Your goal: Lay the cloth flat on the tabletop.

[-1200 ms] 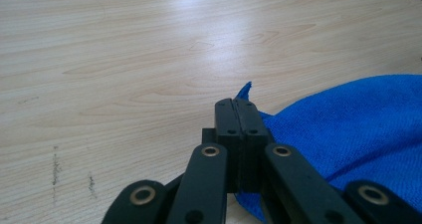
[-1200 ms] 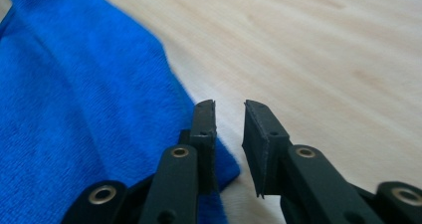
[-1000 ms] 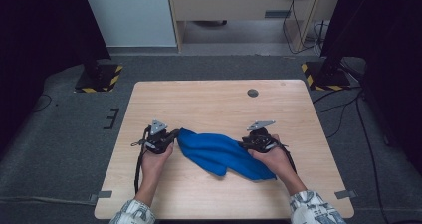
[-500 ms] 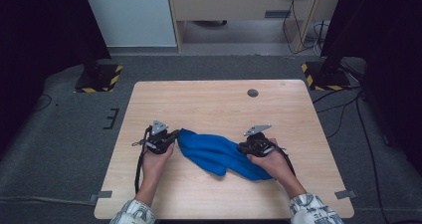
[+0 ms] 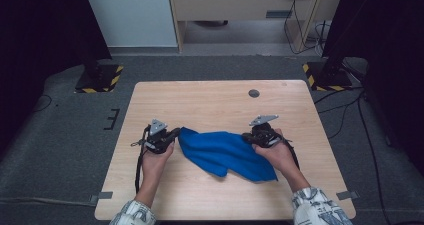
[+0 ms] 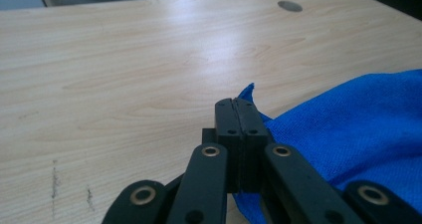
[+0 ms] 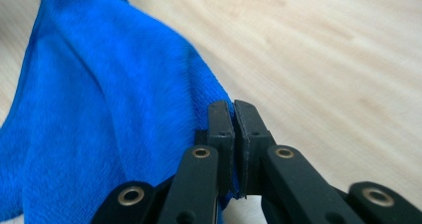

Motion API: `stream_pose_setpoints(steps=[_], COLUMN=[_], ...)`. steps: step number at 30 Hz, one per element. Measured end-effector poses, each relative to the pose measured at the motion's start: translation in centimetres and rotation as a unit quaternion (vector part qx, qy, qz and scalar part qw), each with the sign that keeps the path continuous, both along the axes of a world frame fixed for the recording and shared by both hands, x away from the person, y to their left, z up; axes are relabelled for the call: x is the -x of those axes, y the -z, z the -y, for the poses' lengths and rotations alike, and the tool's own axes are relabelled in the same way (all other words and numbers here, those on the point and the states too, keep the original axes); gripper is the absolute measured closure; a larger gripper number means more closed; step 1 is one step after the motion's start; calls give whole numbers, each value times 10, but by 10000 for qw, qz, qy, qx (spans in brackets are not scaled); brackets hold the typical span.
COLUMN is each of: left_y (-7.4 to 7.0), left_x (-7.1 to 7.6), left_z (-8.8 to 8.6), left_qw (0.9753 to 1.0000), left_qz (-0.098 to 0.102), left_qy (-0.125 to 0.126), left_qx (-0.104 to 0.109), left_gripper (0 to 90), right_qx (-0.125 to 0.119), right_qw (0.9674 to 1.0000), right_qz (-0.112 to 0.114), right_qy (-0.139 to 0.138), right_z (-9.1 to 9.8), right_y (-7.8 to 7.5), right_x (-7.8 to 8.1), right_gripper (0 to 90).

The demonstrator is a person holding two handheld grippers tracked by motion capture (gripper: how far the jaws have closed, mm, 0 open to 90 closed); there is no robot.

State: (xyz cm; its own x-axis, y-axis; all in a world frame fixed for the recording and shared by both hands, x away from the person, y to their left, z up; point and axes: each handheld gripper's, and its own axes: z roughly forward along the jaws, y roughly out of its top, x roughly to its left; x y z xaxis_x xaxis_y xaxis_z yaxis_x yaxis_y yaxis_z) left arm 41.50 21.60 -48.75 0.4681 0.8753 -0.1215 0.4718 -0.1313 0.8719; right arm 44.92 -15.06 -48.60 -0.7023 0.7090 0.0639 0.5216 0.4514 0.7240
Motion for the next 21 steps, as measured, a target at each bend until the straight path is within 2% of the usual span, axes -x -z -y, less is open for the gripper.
stream_pose_setpoints(steps=[5,6,8,9,10,13,16,17,18,19,20,21], left_y=[-8,-11,-16,-20,-20,-25,-27,-26,-26,-21,-21,-18], left_x=[3,3,5,6,6,8,9,9,9,8,8,7], left_z=[-1,-2,-2,-3,-3,-5,-9,-12,-12,-13,-13,-13], left_qw=[9998,9997,9994,9991,9991,9987,9986,9988,9988,9993,9993,9995], left_qz=[135,169,240,299,299,357,376,321,321,211,211,131], left_qy=[4,11,20,27,27,32,-2,1,1,25,25,44], left_qx=[132,171,242,297,297,360,383,380,380,313,313,281], left_gripper=[899,899,899,899,899,899,899,899,899,899,899,899], right_qx=[-57,-80,-115,-197,-197,-288,-292,-328,-328,-235,-235,-208], right_qw=[9999,9997,9994,9990,9990,9983,9982,9982,9982,9986,9986,9986], right_qz=[141,226,279,350,350,485,504,498,498,474,474,455], right_qy=[68,108,140,184,184,168,139,51,51,-95,-95,-159], right_z=[3,5,6,9,9,11,11,10,10,5,5,2], right_y=[-13,-21,-26,-36,-36,-51,-53,-49,-49,-39,-39,-33], right_x=[-3,-5,-6,-6,-6,-2,2,9,9,19,19,24], right_gripper=[872,872,872,872,872,872,872,872,872,871,871,871])
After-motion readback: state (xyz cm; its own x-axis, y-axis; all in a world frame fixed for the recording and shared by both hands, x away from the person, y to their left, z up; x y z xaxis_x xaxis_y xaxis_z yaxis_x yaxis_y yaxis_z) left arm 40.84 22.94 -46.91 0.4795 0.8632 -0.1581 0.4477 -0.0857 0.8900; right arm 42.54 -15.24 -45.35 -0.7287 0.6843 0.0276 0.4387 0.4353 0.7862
